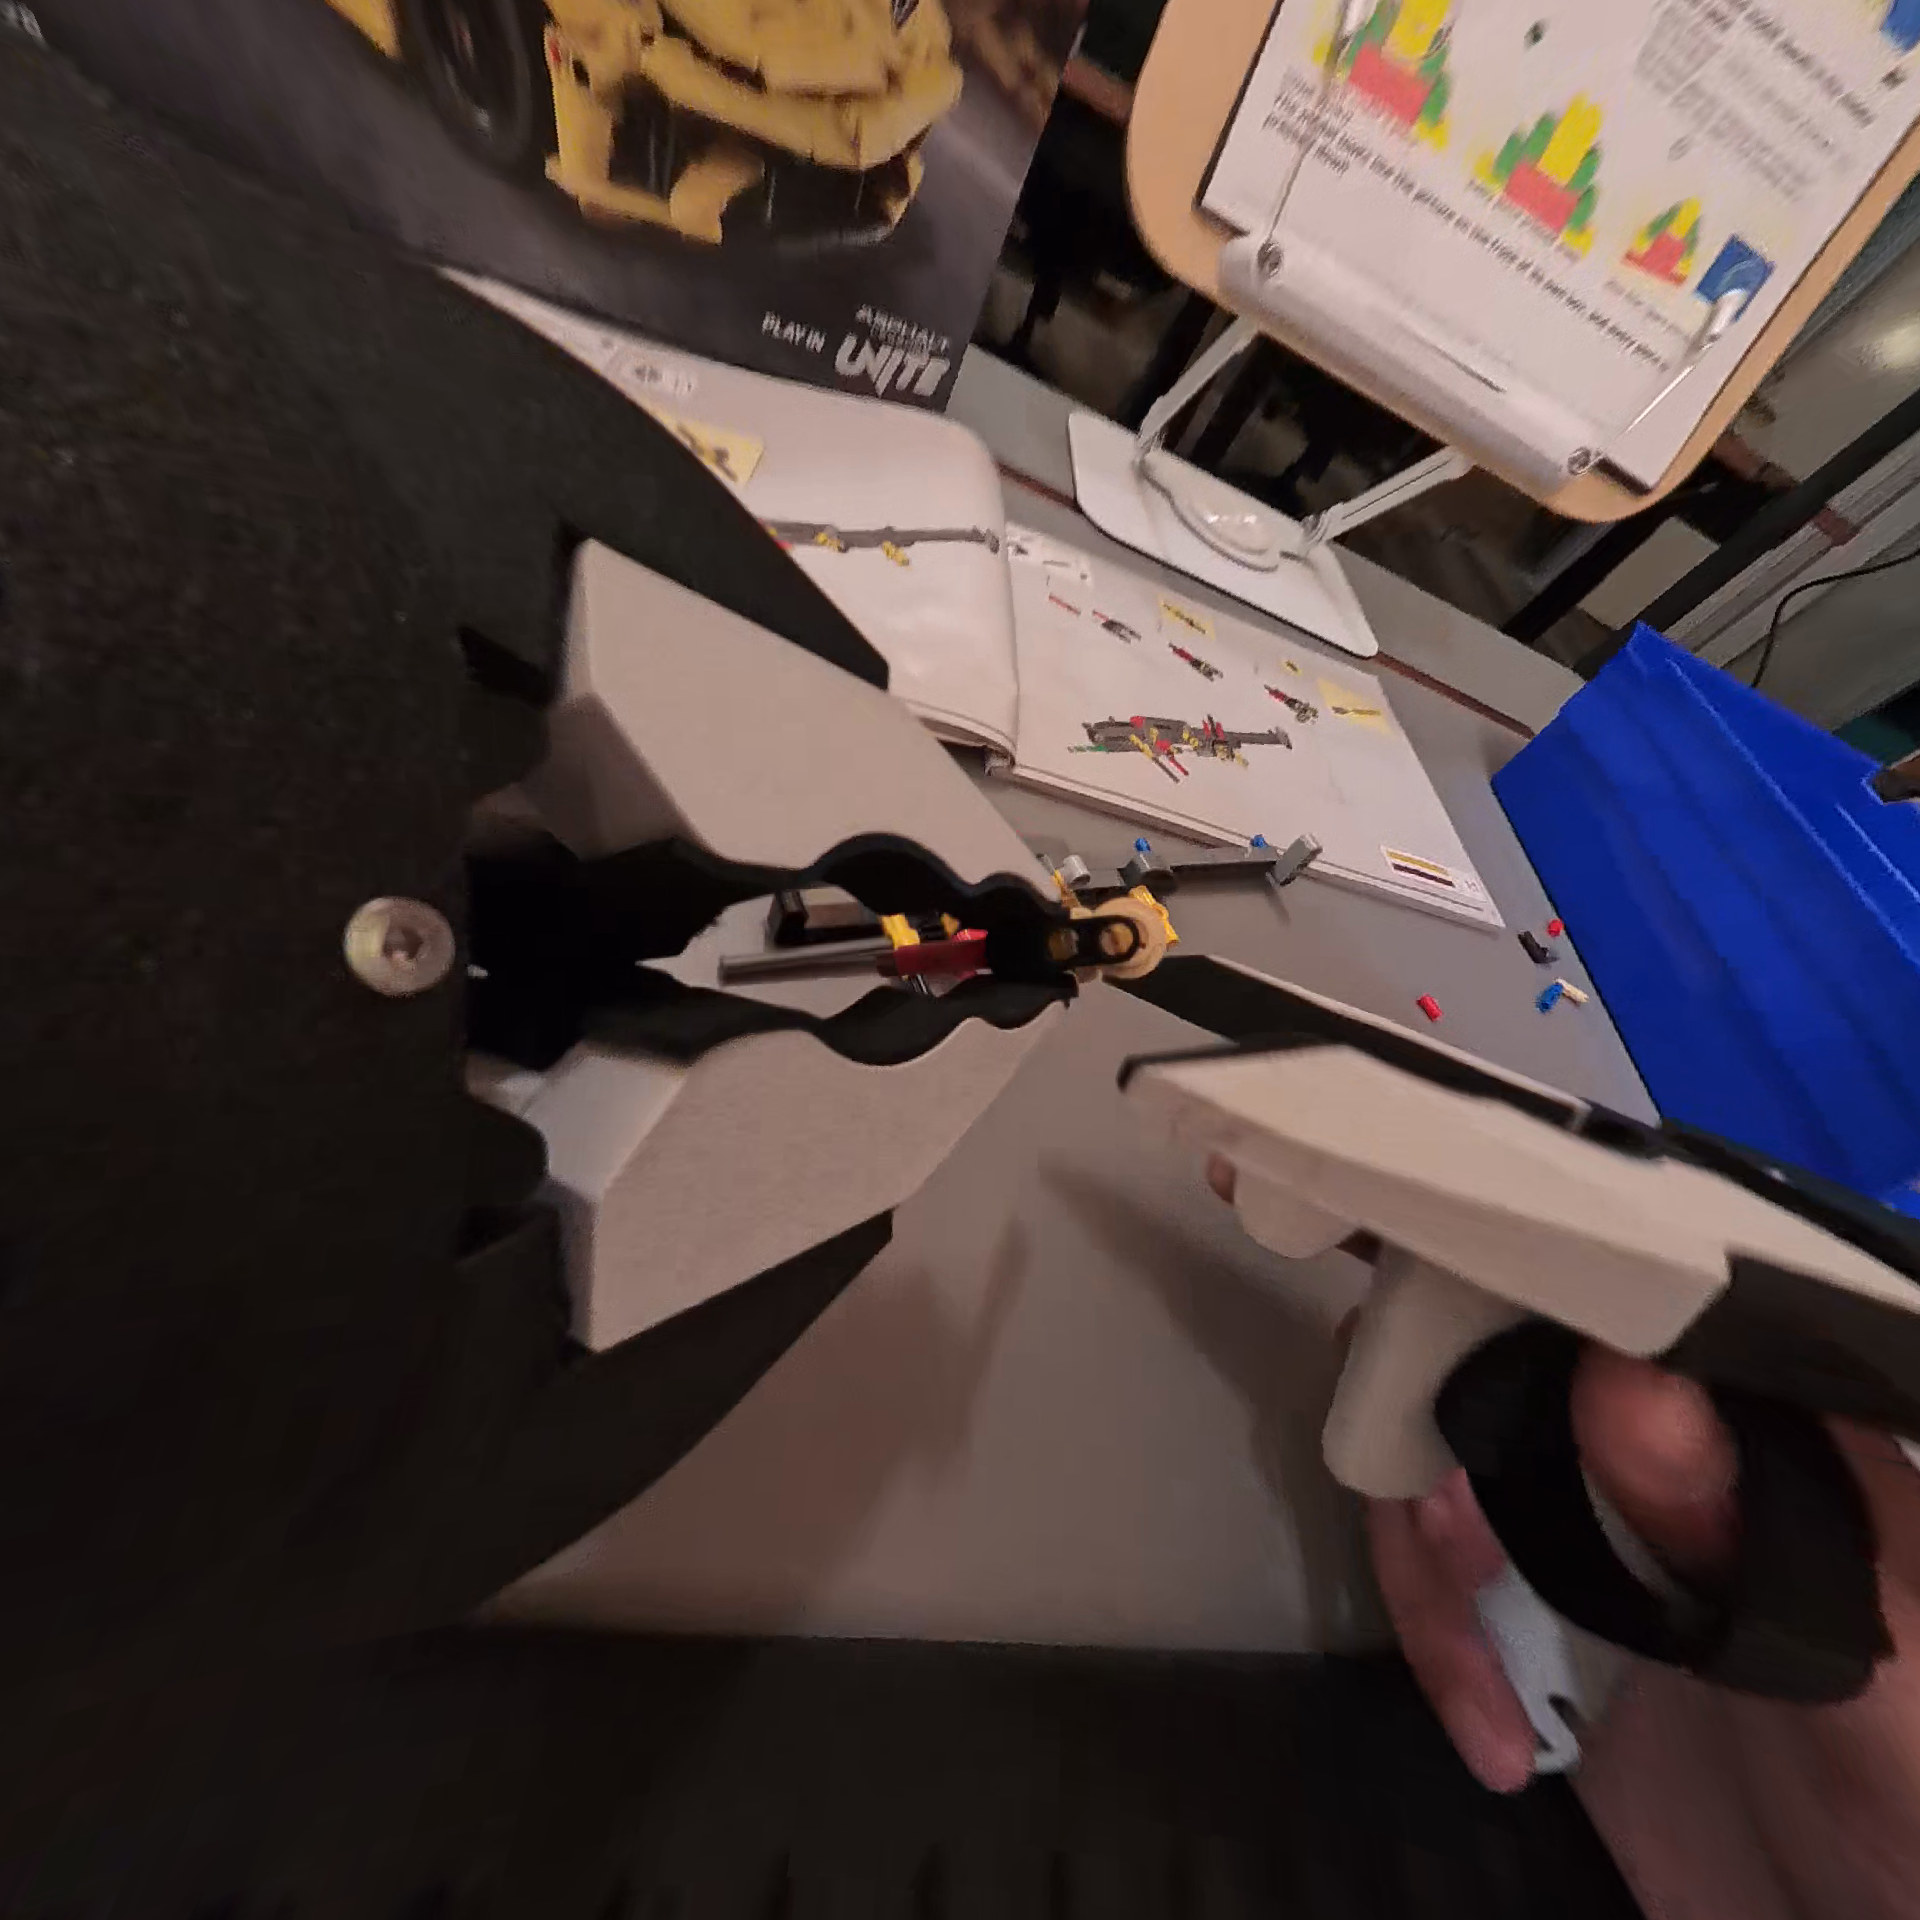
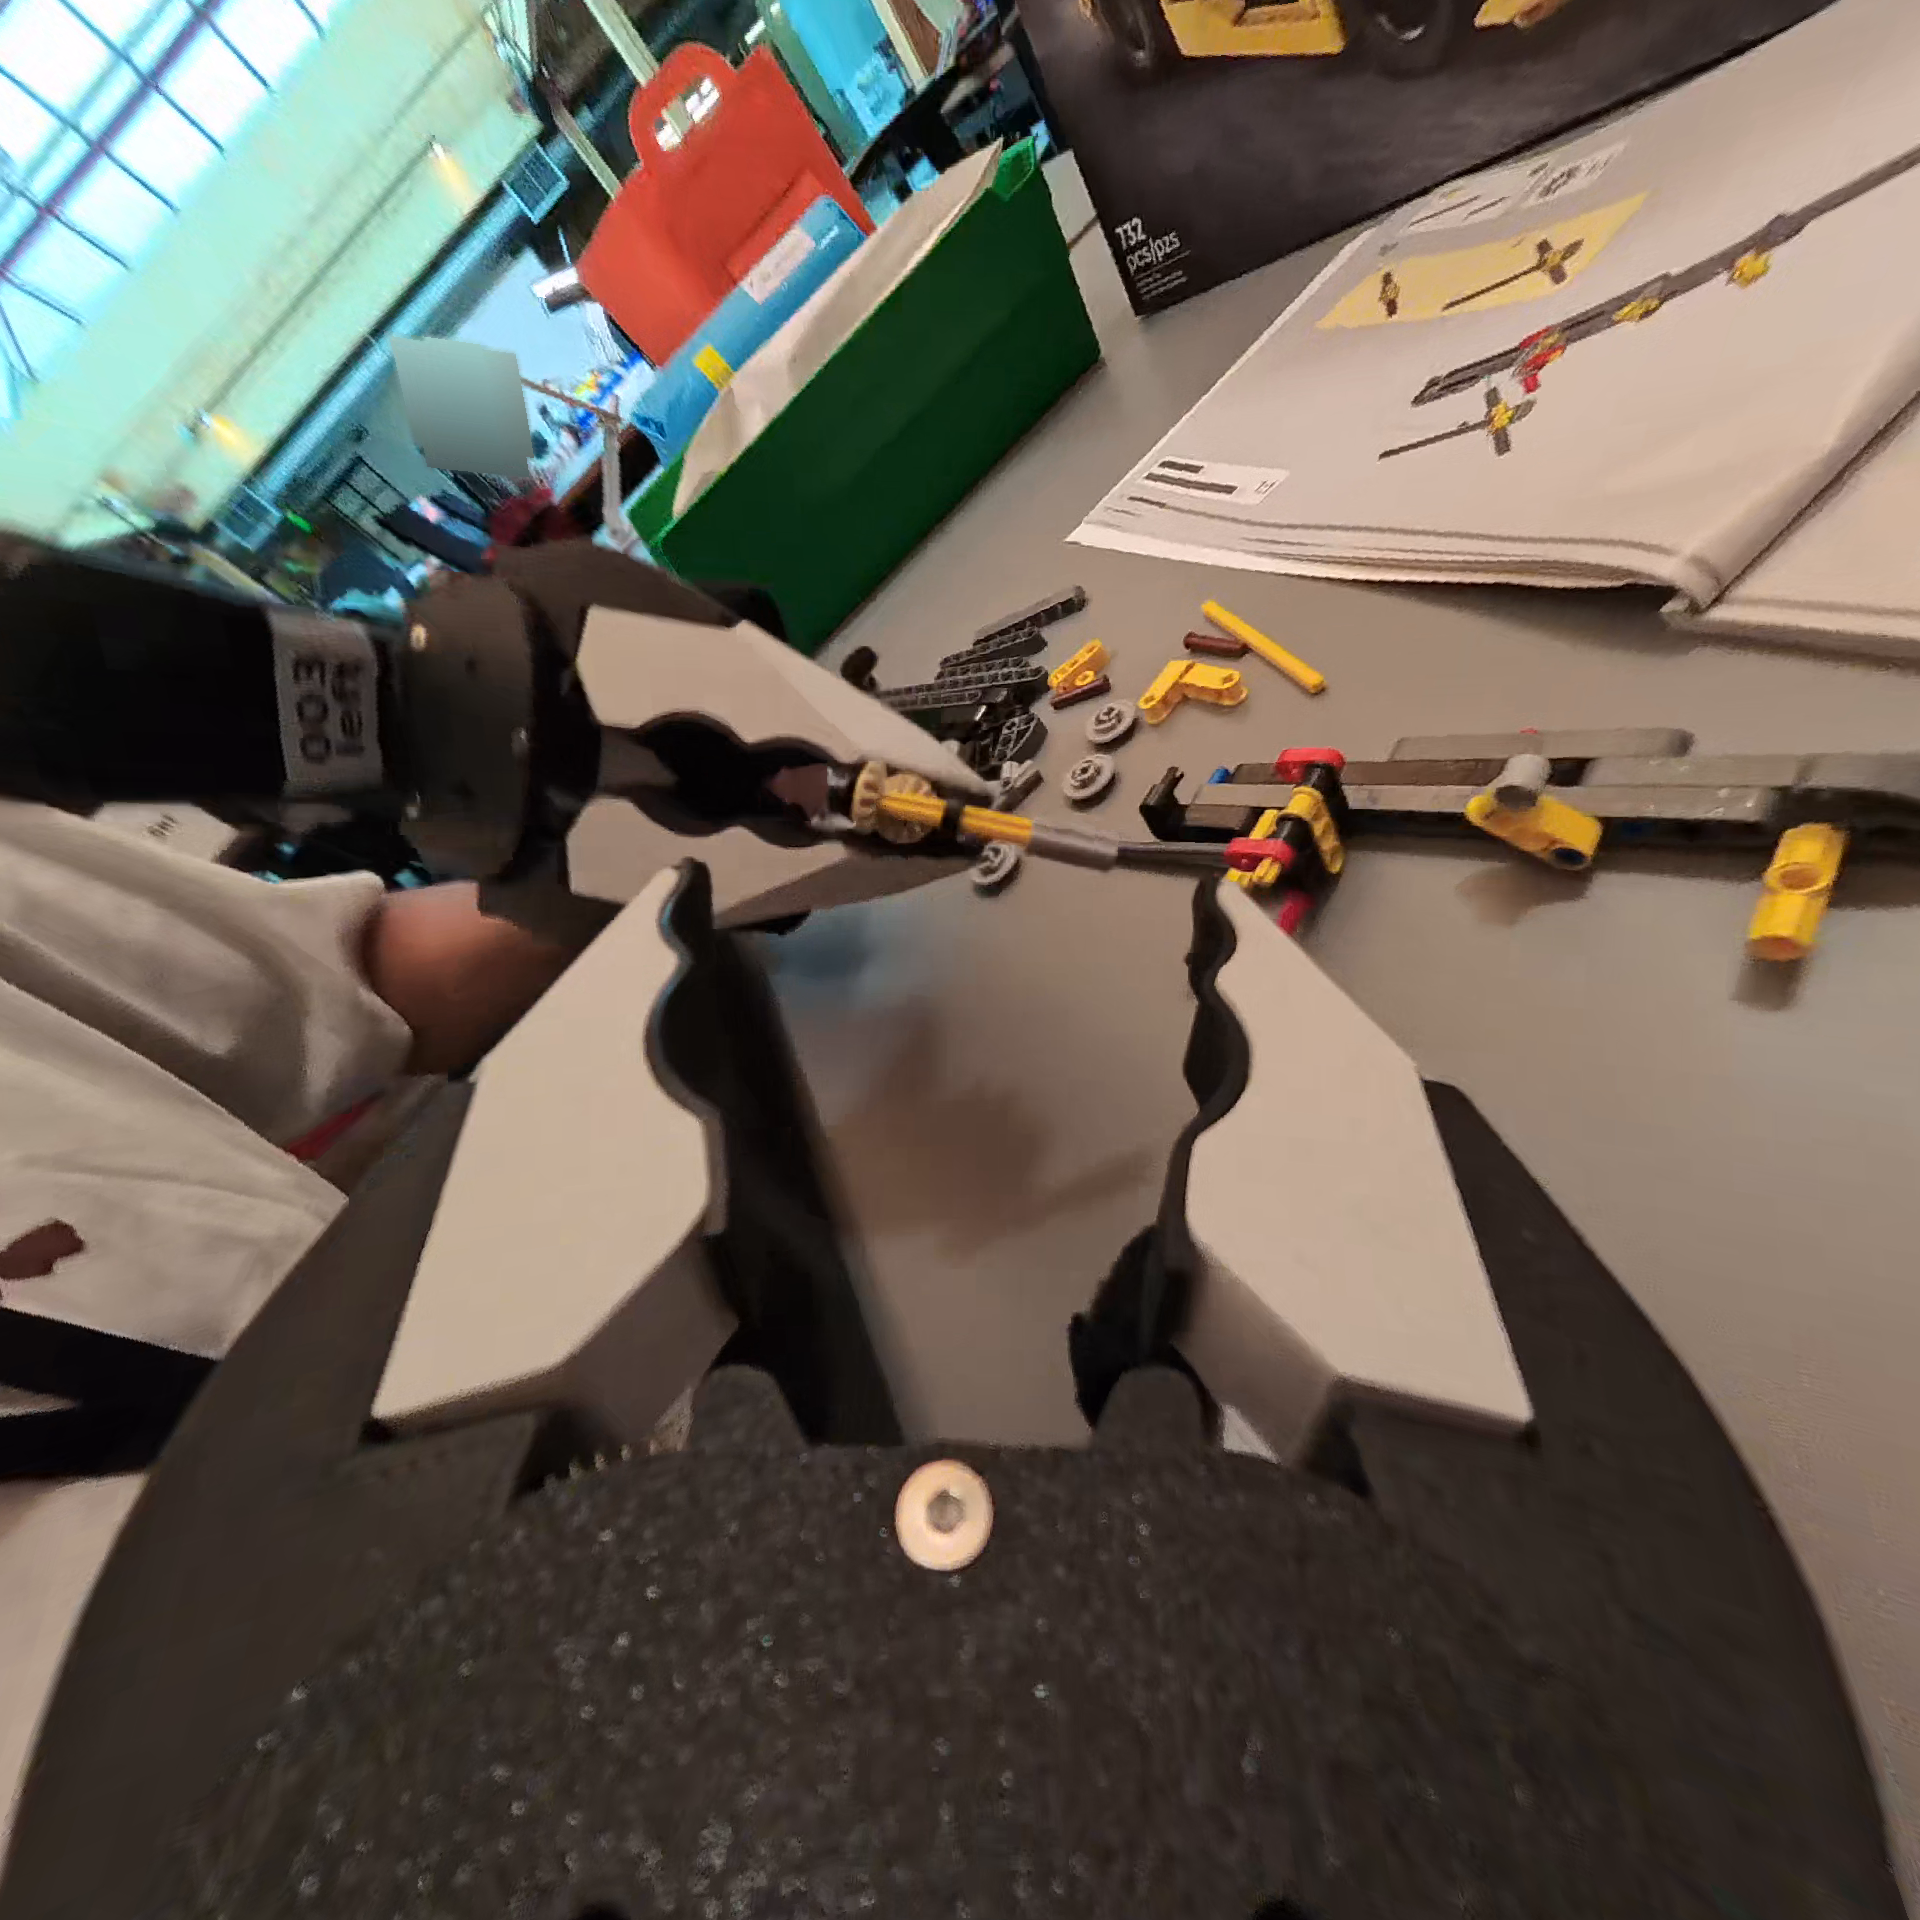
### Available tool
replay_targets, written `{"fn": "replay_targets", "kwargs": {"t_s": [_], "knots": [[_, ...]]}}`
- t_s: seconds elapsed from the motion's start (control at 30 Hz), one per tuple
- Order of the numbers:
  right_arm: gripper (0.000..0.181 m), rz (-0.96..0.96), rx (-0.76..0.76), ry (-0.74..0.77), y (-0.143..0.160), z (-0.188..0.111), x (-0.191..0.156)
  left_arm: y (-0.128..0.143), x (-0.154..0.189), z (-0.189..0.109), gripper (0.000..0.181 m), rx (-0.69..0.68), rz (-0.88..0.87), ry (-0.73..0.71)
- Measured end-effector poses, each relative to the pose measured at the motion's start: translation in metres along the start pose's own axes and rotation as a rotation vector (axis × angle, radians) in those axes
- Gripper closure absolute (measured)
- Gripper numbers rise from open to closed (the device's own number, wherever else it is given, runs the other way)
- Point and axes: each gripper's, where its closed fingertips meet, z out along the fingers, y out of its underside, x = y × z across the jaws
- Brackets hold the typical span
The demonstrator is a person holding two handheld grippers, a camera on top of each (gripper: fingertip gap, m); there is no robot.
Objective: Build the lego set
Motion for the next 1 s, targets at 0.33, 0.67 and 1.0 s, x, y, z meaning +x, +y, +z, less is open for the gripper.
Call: {"fn": "replay_targets", "kwargs": {"t_s": [0.33, 0.67, 1.0], "knots": [[0.113, -0.158, -0.019, 0.094, 0.001, 0.004, 0.002, 0.002, 0.003, 0.004, 0.176, -0.056, 0.149, -0.083], [0.127, -0.197, -0.026, 0.186, 0.001, 0.001, 0.011, 0.0, 0.008, 0.007, 0.175, -0.077, 0.222, -0.115], [0.128, -0.204, -0.051, 0.213, 0.005, 0.001, 0.013, 0.002, 0.008, 0.009, 0.175, -0.11, 0.298, -0.159]]}}
